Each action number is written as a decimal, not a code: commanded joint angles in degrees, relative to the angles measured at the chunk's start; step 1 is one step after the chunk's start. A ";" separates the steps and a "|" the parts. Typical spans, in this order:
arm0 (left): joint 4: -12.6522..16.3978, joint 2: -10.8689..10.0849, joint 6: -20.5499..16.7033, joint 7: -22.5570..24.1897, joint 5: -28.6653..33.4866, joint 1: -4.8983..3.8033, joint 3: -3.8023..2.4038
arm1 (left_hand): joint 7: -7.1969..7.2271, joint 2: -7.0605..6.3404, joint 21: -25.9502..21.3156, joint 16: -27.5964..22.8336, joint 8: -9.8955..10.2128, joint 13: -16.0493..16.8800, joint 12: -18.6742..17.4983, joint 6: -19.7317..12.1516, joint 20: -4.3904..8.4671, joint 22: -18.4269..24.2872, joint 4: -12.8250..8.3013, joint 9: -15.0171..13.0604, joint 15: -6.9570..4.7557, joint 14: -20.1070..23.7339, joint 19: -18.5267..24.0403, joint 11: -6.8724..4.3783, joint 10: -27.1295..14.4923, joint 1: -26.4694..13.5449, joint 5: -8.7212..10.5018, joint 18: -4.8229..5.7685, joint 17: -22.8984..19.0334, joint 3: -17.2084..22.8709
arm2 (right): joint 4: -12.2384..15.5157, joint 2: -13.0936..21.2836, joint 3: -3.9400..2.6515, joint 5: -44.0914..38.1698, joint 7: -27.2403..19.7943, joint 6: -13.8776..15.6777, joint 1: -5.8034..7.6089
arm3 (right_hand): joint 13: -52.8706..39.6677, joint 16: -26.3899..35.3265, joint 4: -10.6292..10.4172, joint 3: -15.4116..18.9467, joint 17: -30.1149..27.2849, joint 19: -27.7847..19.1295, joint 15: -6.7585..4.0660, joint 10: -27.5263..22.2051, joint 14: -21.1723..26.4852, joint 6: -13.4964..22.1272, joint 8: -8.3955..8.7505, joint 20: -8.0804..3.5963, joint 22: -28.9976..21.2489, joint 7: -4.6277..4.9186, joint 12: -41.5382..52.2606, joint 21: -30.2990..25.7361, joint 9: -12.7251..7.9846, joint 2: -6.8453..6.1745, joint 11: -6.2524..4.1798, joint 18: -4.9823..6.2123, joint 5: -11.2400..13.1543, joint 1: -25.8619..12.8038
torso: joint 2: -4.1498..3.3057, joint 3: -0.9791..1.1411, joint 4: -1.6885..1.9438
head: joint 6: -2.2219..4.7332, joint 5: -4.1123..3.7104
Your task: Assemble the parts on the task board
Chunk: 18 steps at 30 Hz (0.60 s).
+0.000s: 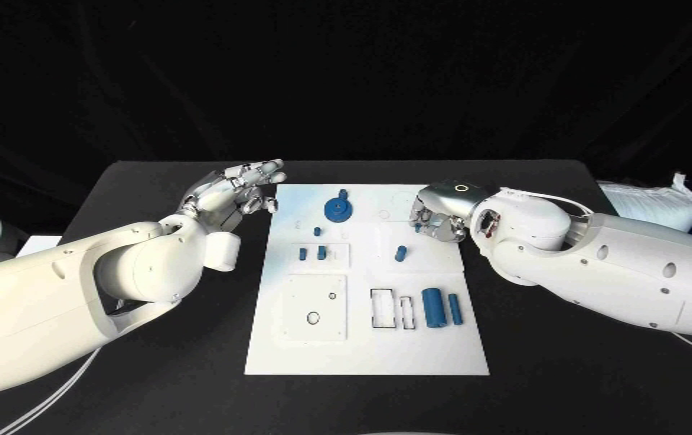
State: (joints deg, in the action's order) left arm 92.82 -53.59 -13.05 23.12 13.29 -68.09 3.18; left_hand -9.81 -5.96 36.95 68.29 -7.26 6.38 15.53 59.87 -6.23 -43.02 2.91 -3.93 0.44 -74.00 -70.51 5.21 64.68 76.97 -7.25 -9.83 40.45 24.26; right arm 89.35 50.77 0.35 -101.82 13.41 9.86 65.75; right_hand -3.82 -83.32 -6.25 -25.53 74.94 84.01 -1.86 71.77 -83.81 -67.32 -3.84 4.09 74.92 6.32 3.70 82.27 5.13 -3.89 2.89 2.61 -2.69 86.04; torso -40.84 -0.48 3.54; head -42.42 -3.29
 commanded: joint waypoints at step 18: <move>0.03 -0.14 0.03 -0.83 -0.95 0.01 -0.02 | -0.09 0.09 0.11 -0.36 -0.06 0.13 0.81 -0.93 0.00 0.12 -1.03 0.09 0.13 0.64 0.02 0.21 -1.26 1.03 -0.18 -0.61 -0.59 0.43 | 4.99 2.49 -0.80 1.40 0.57 3.75 0.32 | 0.09 0.07 0.03 -0.67 5.91 0.48 0.40 0.56 -4.47 -0.61 -0.21 0.21 3.49 0.14 -0.02 -0.13 0.31 -0.60 0.11 0.21 -0.10 -1.85 | -0.03 -0.02 -0.03 | 0.10 0.50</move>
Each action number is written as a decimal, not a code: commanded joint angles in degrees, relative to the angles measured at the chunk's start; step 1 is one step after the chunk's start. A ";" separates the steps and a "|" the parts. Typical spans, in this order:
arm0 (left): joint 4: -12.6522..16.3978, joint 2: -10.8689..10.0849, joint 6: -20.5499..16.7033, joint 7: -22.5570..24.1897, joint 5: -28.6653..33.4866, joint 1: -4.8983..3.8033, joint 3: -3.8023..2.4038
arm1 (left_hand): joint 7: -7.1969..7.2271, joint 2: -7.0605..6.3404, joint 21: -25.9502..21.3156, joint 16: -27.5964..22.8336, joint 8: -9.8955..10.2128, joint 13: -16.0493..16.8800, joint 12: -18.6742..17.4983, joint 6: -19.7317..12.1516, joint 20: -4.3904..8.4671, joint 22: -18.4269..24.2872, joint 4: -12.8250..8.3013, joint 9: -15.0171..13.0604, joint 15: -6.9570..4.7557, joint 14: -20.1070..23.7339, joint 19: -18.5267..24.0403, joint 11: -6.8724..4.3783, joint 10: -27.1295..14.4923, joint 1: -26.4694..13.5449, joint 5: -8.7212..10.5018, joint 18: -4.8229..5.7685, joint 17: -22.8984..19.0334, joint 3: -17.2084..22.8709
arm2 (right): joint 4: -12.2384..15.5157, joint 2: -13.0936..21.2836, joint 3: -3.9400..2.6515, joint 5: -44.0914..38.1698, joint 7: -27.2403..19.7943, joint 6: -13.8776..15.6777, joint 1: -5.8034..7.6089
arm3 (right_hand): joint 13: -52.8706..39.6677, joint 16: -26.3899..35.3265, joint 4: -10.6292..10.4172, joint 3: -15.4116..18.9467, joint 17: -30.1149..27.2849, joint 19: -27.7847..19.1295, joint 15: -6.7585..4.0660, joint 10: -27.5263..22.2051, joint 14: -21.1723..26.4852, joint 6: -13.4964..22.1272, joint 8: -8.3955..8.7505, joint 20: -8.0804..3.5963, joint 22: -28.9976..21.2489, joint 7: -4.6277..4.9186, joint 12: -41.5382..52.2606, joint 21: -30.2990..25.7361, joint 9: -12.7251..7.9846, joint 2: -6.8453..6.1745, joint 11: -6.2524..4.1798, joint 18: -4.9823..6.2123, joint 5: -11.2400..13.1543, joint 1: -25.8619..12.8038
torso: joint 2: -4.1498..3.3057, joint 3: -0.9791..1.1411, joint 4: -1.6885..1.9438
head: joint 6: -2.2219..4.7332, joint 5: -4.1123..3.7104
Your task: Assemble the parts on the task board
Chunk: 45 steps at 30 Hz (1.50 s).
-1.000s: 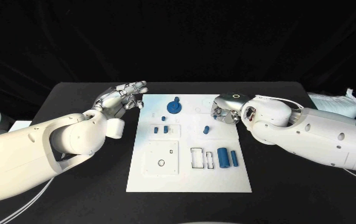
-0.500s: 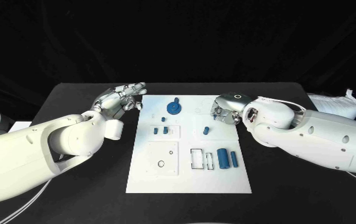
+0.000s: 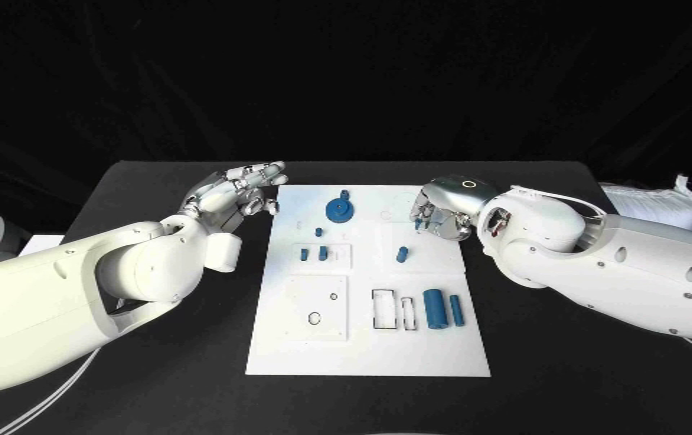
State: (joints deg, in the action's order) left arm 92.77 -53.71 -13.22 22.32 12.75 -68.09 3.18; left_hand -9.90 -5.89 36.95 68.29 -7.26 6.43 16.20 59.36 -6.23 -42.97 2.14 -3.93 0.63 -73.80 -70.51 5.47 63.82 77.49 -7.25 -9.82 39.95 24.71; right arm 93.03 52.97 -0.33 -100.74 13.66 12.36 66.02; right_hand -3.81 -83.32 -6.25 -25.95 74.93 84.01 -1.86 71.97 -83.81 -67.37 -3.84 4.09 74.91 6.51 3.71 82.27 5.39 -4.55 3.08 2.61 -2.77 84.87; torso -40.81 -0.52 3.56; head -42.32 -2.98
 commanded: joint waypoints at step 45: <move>-0.02 0.70 0.87 -0.14 -0.70 0.08 -0.03 | -0.19 -0.07 0.12 -0.35 0.05 0.11 0.48 -0.83 -0.09 0.09 -0.44 0.13 0.07 0.54 0.13 0.12 -0.91 0.40 -0.15 -0.58 -0.25 -0.01 | 7.56 -10.72 0.35 -2.16 -1.46 -0.80 -7.34 | 0.13 0.12 0.79 -1.05 5.79 0.37 0.70 0.13 -4.42 -0.26 -0.02 0.45 3.27 0.54 -0.15 -0.30 0.11 -0.36 0.37 0.27 -0.05 -1.23 | -0.12 0.04 -0.06 | -3.32 6.25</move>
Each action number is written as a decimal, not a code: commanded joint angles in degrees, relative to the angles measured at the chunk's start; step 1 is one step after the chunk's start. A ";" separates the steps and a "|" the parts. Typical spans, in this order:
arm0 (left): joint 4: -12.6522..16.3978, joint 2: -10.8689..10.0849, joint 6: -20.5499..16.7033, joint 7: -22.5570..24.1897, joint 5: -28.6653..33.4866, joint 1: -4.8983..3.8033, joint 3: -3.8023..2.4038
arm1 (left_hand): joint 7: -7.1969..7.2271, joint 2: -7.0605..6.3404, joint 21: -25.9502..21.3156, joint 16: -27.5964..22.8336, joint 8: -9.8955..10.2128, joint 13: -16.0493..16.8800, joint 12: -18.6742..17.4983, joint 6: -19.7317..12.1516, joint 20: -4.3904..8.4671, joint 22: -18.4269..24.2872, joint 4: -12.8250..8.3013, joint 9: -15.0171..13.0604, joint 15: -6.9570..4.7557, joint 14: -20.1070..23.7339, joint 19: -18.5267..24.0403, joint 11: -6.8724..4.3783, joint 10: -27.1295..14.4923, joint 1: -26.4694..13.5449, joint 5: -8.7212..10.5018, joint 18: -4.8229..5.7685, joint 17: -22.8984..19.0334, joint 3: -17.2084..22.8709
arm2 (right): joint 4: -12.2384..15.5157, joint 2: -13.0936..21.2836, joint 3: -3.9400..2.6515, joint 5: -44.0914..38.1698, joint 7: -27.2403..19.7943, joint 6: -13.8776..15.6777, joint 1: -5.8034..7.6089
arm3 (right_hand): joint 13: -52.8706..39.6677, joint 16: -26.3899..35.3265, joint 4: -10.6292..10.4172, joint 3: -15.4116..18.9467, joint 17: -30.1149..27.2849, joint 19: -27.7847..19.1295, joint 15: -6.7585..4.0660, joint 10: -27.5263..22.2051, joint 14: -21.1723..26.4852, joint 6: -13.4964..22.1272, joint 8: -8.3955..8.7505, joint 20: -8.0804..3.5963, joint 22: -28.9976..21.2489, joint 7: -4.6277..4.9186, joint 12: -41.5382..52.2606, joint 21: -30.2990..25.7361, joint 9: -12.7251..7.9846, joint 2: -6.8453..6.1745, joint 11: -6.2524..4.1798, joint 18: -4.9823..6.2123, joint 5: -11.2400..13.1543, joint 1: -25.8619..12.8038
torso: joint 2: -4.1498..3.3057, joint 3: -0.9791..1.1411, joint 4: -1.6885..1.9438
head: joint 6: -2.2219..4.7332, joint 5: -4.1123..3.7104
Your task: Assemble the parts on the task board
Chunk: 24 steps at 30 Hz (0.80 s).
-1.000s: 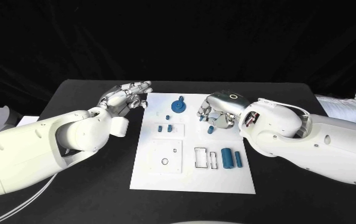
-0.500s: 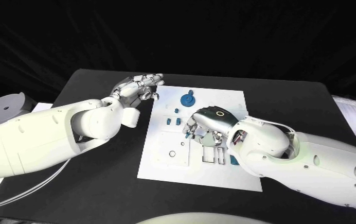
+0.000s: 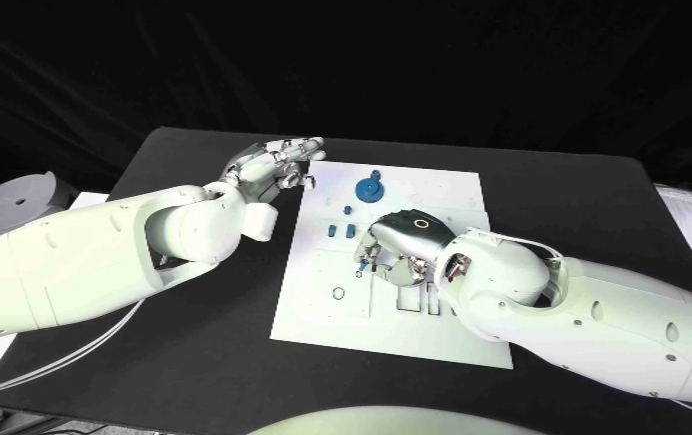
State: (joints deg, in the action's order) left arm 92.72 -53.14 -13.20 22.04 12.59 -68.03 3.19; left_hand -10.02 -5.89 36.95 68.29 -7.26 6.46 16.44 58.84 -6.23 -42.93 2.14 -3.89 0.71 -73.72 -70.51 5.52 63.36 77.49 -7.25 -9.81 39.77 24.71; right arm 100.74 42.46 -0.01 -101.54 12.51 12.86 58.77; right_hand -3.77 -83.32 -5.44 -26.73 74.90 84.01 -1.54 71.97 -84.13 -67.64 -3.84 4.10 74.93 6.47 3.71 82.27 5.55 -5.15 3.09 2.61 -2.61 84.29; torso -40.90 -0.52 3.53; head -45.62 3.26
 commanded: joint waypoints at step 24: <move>0.08 0.17 1.12 0.00 -0.85 0.01 -0.03 | -0.11 -0.07 0.12 -0.35 0.07 0.10 0.36 -0.42 -0.12 0.06 -0.48 0.09 0.03 0.49 0.16 0.11 -0.58 0.36 -0.15 -0.59 -0.15 0.00 | -2.32 -2.08 0.49 -2.15 0.03 -3.29 -0.46 | 0.07 0.13 0.04 -0.21 5.79 0.33 0.44 0.13 -4.08 -0.03 -0.05 0.52 3.18 0.57 -0.10 -0.36 -0.01 0.04 0.38 0.29 -0.20 -1.05 | 0.03 -0.01 -0.01 | -0.44 0.36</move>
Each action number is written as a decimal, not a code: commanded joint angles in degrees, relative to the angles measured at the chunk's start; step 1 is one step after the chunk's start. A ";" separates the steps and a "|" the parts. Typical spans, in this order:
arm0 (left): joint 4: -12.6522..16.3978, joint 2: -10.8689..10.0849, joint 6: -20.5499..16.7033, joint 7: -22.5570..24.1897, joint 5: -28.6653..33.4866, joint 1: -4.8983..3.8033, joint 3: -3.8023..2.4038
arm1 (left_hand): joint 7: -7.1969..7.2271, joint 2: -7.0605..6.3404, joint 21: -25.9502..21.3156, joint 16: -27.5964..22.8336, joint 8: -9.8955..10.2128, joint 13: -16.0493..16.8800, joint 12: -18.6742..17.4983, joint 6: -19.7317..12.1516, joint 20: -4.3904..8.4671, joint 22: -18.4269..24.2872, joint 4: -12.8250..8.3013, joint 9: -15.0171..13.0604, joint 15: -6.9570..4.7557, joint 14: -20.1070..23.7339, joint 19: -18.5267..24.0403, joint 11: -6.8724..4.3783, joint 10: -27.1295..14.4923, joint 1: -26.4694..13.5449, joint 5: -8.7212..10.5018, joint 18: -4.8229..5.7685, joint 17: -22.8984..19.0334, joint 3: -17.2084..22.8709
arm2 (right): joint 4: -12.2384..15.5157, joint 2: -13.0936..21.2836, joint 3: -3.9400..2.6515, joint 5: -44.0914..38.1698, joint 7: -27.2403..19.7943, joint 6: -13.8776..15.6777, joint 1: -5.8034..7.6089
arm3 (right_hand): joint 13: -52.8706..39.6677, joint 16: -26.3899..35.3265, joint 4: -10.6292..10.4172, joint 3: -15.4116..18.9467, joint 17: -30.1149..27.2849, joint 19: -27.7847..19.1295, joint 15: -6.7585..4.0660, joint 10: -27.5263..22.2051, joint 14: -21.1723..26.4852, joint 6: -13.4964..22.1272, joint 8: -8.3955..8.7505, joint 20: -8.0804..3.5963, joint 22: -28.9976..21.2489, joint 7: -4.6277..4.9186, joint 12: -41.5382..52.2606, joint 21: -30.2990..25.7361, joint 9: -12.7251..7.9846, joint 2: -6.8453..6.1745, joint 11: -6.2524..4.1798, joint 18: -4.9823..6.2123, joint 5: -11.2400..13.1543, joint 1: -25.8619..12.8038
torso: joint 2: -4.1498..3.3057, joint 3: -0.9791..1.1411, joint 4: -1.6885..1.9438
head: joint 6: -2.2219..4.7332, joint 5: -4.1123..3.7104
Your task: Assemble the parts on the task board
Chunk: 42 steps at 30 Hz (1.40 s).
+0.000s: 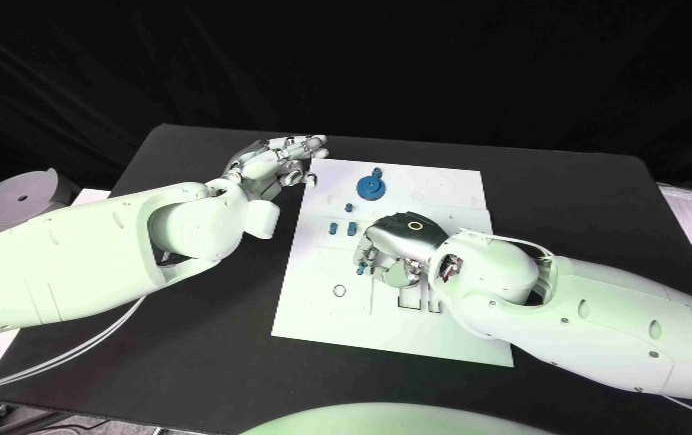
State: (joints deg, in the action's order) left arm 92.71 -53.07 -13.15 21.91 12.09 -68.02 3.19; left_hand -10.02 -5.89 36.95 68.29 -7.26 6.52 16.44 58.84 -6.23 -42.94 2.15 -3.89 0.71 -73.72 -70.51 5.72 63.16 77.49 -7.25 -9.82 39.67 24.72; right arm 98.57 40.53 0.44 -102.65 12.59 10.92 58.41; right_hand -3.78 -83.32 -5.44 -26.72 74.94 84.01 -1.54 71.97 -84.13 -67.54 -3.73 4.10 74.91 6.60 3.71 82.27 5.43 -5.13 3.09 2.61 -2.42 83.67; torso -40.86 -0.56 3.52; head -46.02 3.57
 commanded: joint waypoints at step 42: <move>0.21 -0.13 1.49 -0.71 -0.37 0.01 -0.03 | -0.18 0.01 0.11 -0.50 0.07 0.07 0.58 -0.55 -0.18 0.09 -0.47 0.08 0.10 0.69 0.24 -0.02 -0.64 0.21 -0.15 -0.58 -0.51 0.01 | -2.31 -1.27 0.27 -0.77 1.06 -1.22 -0.69 | 0.08 4.67 -0.03 5.36 -0.24 -4.14 3.05 -16.11 -2.65 10.19 0.18 2.90 -6.63 -0.53 0.36 -7.79 -1.67 -3.93 3.67 2.49 -0.56 -5.25 | 0.01 0.03 -0.02 | -0.21 0.10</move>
State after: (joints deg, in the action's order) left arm 92.76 -53.23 -12.92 21.36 11.97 -68.02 3.19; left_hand -10.22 -5.89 36.95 68.06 -7.26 6.49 16.86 58.64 -6.23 -42.94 1.97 -3.86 0.89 -73.50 -70.51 5.69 62.91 77.49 -7.25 -9.81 39.28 24.89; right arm 96.56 39.17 0.47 -103.18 12.67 10.28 57.96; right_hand -3.44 -78.89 -5.49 -21.89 74.81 80.08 1.04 56.29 -84.02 -57.94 -3.67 6.96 68.56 6.21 3.78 74.73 3.80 -9.03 6.66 4.04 -3.01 78.85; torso -40.85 -0.57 3.50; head -46.30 3.66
